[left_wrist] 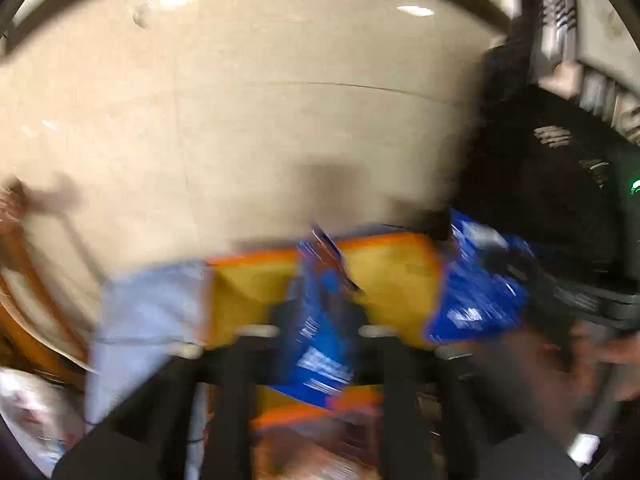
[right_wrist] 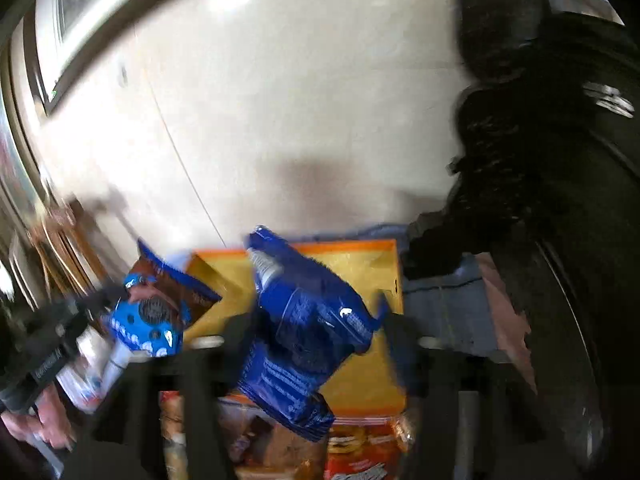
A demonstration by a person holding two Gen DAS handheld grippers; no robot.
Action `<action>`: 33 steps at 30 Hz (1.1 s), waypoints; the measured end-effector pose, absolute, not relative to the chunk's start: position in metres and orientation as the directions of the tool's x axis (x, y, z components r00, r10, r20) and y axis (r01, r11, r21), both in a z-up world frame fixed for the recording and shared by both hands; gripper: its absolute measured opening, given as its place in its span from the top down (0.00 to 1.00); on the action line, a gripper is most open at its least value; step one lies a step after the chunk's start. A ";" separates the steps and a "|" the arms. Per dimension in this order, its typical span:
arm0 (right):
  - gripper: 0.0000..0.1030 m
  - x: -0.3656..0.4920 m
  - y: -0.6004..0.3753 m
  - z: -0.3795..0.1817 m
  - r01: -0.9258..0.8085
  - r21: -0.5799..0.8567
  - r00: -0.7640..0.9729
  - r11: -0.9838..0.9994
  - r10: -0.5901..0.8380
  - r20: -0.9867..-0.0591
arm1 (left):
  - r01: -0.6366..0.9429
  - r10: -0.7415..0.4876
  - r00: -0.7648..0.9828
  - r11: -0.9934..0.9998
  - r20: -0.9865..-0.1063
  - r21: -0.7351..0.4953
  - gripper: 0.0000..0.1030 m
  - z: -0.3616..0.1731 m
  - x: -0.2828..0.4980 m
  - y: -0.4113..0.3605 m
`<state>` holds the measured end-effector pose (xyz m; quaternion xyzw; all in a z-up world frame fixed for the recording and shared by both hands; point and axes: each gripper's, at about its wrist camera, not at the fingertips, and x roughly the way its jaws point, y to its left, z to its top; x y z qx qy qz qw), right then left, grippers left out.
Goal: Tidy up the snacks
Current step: 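Carry both blue bags over the orange box and release them inside, then grasp the red snack bag from the pile with the right gripper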
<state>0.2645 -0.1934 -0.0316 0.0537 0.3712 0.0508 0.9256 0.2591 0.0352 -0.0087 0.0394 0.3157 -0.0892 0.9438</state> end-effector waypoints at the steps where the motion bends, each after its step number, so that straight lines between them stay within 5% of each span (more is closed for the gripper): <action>1: 0.03 0.264 -0.192 -0.034 -0.047 0.125 0.715 0.991 0.120 -0.689 | 0.125 -0.065 0.792 0.991 -0.607 0.057 0.08 -0.013 0.263 0.039; 8: 0.03 0.222 -0.203 -0.092 -0.023 0.011 0.612 1.000 0.022 -0.790 | 0.091 -0.107 0.749 0.994 -0.654 -0.058 0.05 -0.045 0.227 0.091; 13: 0.03 0.219 -0.203 -0.169 0.016 0.082 0.447 0.997 0.066 -0.892 | 0.083 -0.076 0.709 0.996 -0.701 -0.024 0.04 -0.069 0.182 0.107; 19: 0.03 0.239 -0.185 -0.243 0.003 -0.001 0.335 1.000 -0.002 -0.942 | 0.137 -0.063 0.665 0.990 -0.745 0.039 0.04 -0.093 0.139 0.095; 20: 0.03 0.236 -0.186 -0.243 0.012 0.013 0.389 1.000 0.007 -0.921 | 0.155 -0.061 0.661 0.986 -0.748 0.057 0.04 -0.099 0.132 0.087; 22: 0.31 0.232 -0.188 -0.236 0.046 0.011 0.403 0.999 -0.009 -0.915 | 0.173 -0.057 0.657 0.982 -0.752 0.077 0.04 -0.106 0.127 0.077; 33: 0.31 0.150 -0.206 -0.139 0.089 0.139 0.552 0.986 0.067 -0.831 | 0.299 -0.146 0.628 0.952 -0.765 0.064 0.04 -0.145 0.160 0.022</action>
